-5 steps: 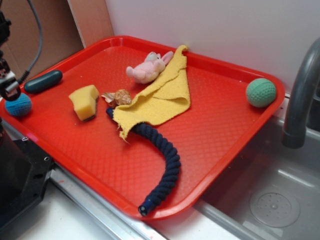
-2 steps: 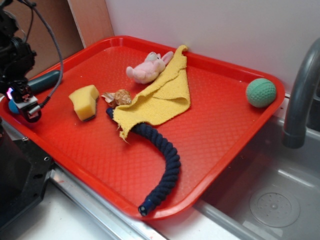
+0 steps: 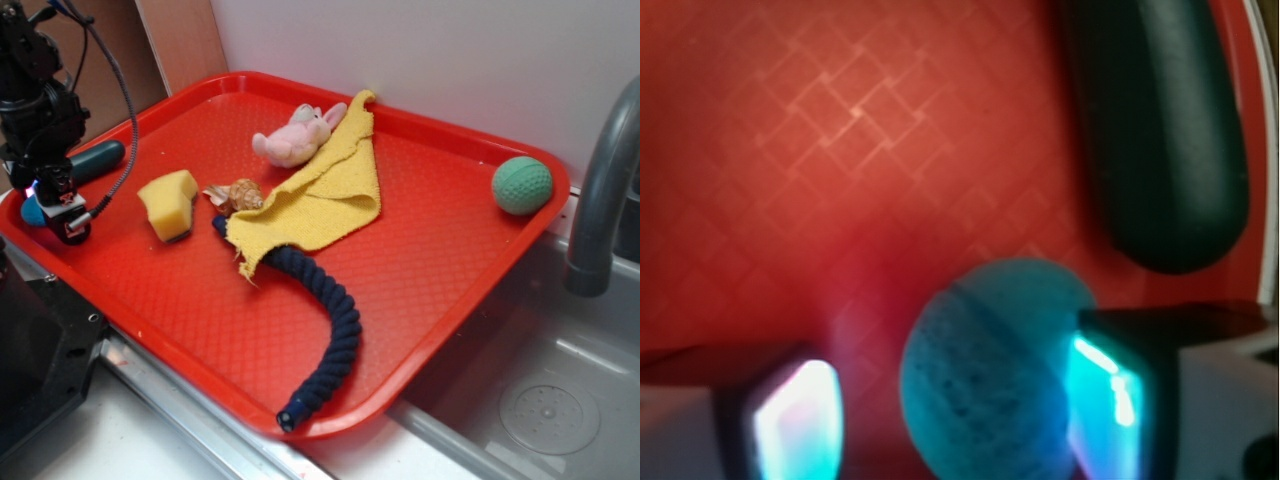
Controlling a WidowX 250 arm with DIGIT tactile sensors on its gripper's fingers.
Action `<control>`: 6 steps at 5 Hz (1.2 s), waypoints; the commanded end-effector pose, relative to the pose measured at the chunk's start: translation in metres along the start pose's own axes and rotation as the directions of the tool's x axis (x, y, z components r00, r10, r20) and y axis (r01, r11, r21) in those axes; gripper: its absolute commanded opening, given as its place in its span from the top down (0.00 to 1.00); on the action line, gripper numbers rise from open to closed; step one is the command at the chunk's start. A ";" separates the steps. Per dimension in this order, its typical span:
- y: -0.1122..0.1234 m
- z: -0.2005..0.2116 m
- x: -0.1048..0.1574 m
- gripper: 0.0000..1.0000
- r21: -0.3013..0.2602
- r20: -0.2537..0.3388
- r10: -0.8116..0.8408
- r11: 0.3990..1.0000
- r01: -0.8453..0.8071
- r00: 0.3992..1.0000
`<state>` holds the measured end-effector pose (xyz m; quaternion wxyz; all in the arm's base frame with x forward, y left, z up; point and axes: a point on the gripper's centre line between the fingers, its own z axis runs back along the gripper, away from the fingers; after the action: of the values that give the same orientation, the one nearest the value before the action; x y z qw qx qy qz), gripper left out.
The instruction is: Grab the blue ball.
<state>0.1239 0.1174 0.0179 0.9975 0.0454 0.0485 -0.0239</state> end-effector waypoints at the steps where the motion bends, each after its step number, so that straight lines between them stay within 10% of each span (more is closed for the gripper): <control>1: -0.005 0.005 -0.005 1.00 0.006 0.019 -0.011 1.000 0.011 1.000; 4: -0.014 0.029 -0.003 1.00 0.045 0.073 -0.045 0.998 0.042 0.996; 5: -0.047 0.086 0.024 1.00 0.060 0.250 -0.083 0.996 0.070 0.965; 6: -0.073 0.142 0.049 1.00 -0.006 0.231 -0.006 1.000 0.008 0.973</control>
<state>0.1759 0.0270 0.1398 0.9980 0.0290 -0.0478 -0.0307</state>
